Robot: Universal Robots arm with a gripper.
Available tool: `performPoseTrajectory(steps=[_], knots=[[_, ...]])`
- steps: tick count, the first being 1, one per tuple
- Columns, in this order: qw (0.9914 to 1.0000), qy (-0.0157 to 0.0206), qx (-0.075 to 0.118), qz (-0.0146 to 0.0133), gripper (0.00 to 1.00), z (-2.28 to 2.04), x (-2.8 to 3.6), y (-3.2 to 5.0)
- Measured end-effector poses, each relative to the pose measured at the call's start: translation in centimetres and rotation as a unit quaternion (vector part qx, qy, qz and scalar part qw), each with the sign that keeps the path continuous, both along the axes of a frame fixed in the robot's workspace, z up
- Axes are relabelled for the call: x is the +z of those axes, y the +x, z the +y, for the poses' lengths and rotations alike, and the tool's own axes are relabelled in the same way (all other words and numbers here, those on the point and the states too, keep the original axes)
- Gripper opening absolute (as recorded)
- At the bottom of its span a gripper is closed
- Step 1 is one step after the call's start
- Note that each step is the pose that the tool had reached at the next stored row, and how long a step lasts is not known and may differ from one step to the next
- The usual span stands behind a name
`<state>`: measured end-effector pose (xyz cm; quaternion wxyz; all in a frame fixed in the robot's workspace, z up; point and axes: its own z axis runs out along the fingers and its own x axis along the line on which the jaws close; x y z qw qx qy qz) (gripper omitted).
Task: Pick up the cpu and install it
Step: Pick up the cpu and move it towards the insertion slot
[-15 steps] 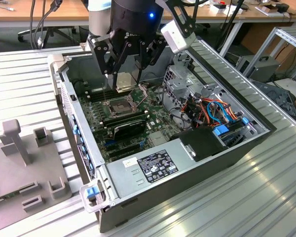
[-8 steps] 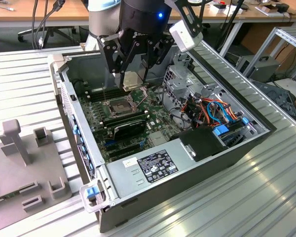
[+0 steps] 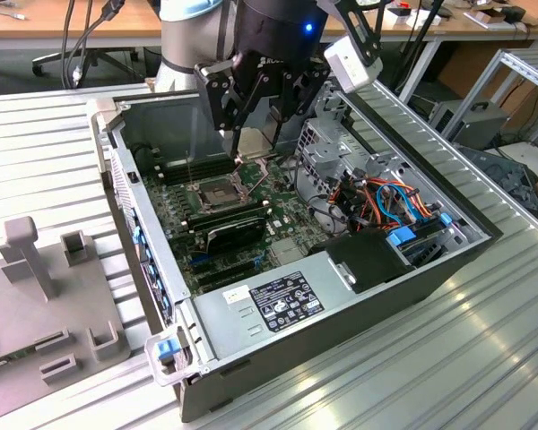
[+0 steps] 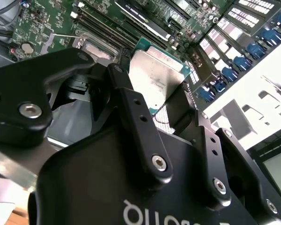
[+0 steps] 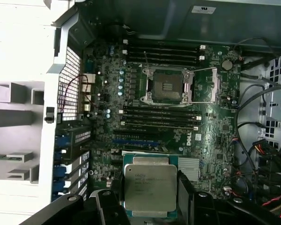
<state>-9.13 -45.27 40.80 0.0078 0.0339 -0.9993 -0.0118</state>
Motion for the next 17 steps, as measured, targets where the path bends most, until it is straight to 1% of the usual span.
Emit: performPoseTrajectory(steps=[4, 8, 14, 16, 17], knots=[[1.0, 0.0, 0.0, 0.0, 0.55, 0.0, 0.0, 0.61], [1.0, 0.0, 0.0, 0.0, 0.55, 0.0, 0.0, 1.41], [1.0, 0.0, 0.0, 0.0, 0.55, 0.0, 0.0, 2.32], [1.0, 0.0, 0.0, 0.0, 0.55, 0.0, 0.0, 2.95], [1.0, 0.0001, 0.0, 0.0, 0.55, 0.0, -0.01, 3.11]])
